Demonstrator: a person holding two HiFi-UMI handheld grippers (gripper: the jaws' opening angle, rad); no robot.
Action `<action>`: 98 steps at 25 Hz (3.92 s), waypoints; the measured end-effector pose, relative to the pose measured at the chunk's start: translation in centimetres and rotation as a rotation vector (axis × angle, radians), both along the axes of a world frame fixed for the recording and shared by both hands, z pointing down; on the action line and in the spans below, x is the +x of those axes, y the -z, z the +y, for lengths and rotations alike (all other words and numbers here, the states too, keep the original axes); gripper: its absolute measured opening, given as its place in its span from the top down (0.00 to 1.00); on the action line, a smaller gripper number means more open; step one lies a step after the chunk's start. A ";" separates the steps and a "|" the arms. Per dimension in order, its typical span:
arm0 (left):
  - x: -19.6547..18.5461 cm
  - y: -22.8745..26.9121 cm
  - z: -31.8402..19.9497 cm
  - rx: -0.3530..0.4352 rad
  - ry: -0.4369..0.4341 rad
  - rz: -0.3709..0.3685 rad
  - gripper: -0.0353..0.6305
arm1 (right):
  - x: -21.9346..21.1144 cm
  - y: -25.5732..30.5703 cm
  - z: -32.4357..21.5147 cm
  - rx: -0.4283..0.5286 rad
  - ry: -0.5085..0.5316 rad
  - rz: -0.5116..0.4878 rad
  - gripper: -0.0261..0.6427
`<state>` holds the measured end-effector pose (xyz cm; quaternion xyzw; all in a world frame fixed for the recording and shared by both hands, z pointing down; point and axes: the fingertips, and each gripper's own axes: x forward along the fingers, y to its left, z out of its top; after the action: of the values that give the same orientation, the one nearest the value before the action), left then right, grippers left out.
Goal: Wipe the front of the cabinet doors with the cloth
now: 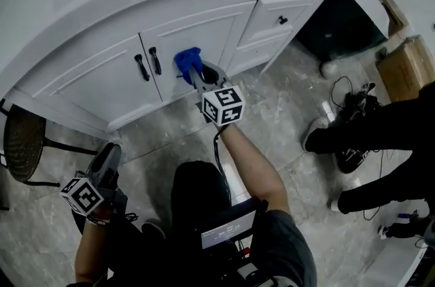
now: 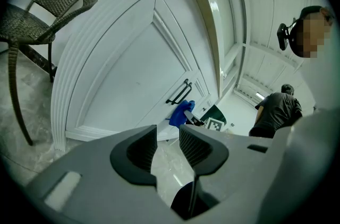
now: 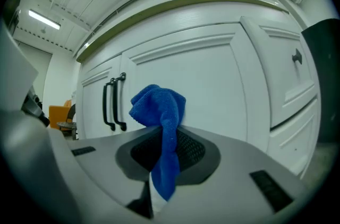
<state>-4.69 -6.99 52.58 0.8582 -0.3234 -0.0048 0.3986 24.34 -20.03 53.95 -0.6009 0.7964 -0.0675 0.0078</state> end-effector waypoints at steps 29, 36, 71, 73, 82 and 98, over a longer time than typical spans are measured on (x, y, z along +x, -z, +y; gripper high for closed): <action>1.2 -1.3 -0.9 -0.016 -0.018 0.019 0.75 | -3.1 -1.4 4.2 -0.006 0.045 -0.092 0.88; -0.1 -1.6 -0.8 -0.030 0.015 0.006 0.75 | -9.9 -4.6 3.0 -0.028 0.191 -0.084 0.88; 1.5 -2.8 -0.4 -0.054 -0.014 -0.017 0.75 | 18.8 -7.2 2.4 -0.077 -0.402 -0.062 0.88; 1.5 -2.8 -0.4 -0.054 -0.016 -0.013 0.75 | 18.5 -6.7 3.2 -0.066 -0.393 -0.066 0.88; 1.7 -3.9 -0.6 -0.078 -0.026 0.009 0.75 | 4.4 -8.3 3.9 -0.078 -0.107 -0.048 0.88; -2.7 -5.4 -0.4 -0.105 0.060 -0.043 0.75 | -9.6 -14.6 0.0 -0.111 0.152 -0.019 0.88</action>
<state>-7.44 -7.40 58.01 0.8260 -0.3572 0.0189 0.4356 14.70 -20.03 68.54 -0.5376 0.8346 -0.1176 -0.0232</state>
